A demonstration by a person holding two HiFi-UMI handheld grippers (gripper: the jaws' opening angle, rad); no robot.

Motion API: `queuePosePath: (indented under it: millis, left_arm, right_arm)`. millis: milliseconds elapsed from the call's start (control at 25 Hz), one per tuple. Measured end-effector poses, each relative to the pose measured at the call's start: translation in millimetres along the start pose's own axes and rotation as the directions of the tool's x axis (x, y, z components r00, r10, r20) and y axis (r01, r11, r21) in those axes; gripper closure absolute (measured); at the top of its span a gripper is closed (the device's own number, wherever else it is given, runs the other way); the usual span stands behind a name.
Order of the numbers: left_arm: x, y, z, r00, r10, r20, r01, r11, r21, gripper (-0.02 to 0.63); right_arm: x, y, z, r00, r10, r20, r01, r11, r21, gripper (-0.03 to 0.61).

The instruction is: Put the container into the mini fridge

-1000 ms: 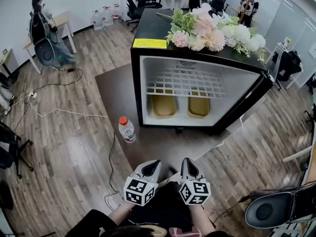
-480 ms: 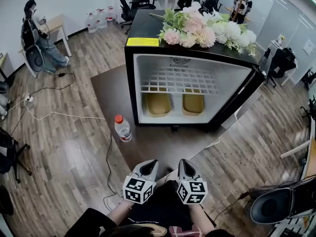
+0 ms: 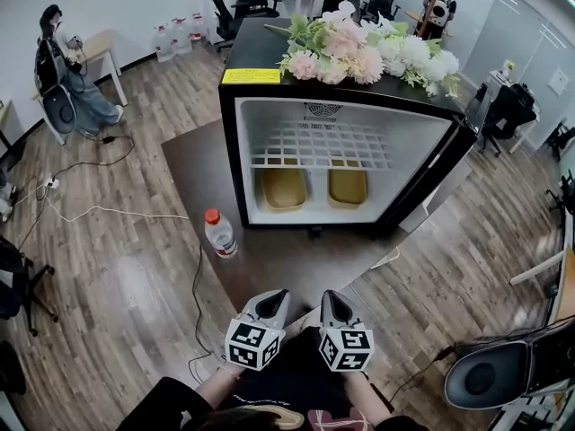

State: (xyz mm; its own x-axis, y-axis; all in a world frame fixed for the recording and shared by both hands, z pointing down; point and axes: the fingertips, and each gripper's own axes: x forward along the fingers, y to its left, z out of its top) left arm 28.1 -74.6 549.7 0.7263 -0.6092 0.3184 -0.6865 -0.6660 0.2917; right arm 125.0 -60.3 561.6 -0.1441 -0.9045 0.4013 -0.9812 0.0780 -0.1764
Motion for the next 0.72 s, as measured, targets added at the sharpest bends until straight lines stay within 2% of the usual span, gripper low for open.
queuePosePath:
  millis: [240,720]
  left_arm:
    - [4,-1,0,1.000,-0.002,-0.011,0.002,1.000,0.012,0.606]
    - [14,-7,1,0.999,-0.024,-0.022,0.024,0.999,0.031,0.606]
  right_arm:
    - [2,-5,-11,0.999,-0.003,-0.042,0.004,1.000,0.009,0.571]
    - [3,-10,-11,0.999,-0.012,-0.037,0.012,1.000,0.007,0.571]
